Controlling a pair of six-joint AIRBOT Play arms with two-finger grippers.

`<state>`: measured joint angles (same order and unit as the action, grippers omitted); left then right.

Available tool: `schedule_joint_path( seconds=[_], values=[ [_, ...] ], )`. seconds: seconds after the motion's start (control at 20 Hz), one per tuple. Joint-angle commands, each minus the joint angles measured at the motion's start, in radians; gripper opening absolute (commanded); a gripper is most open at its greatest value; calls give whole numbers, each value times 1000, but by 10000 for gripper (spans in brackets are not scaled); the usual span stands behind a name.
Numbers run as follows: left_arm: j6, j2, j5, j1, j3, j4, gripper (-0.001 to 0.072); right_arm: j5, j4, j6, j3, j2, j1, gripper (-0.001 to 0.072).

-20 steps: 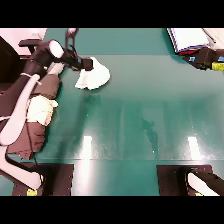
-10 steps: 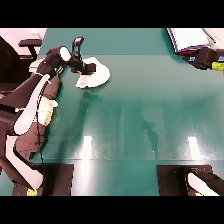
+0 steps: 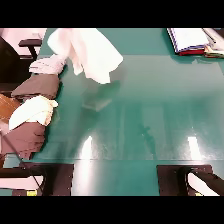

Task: Fold the shirts.

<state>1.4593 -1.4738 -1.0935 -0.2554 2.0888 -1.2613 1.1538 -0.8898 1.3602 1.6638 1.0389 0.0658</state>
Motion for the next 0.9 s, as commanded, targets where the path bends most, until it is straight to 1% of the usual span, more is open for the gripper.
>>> schedule_joint_path(
  seconds=[0.0, 0.15, 0.25, 0.3, 0.35, 0.4, 0.5, 0.6, 0.65, 0.7, 0.75, 0.85],
  values=[
    [-56, 147, -119, -50, 6, -3, 23, 2, -2, 0, 104, 0, -1, 15],
    [-66, 159, -140, -182, -91, 3, 24, 8, -1, 0, 132, 0, -1, 14],
    [-111, 144, -105, -281, -197, 38, 26, 33, 0, 0, 132, -1, -1, 14],
    [-127, 136, -71, -322, -248, 63, 99, 51, -1, 0, 132, 0, -1, 14],
    [-133, 122, -30, -357, -294, 83, 406, 64, -1, 0, 131, 0, -1, 14],
    [-132, 110, 7, -381, -325, 89, 562, 74, -1, 0, 132, 0, -1, 14],
    [-132, 94, 29, -378, -338, 82, 560, 91, -1, 0, 131, 0, -1, 14],
    [-124, 105, -5, -314, -331, 56, 559, 108, -1, 0, 131, 0, -1, 14],
    [-124, 116, -45, -257, -331, 49, 528, 113, -1, 0, 131, 0, -1, 15],
    [-124, 122, -100, -198, -331, 38, 481, 121, -1, 0, 131, 0, -1, 14],
    [-117, 122, -167, -128, -337, 36, 481, 130, -1, 0, 131, 0, -1, 14],
    [-73, 122, -261, -7, -398, 39, 480, 138, 0, 0, 124, 0, -1, 15]
  ],
)
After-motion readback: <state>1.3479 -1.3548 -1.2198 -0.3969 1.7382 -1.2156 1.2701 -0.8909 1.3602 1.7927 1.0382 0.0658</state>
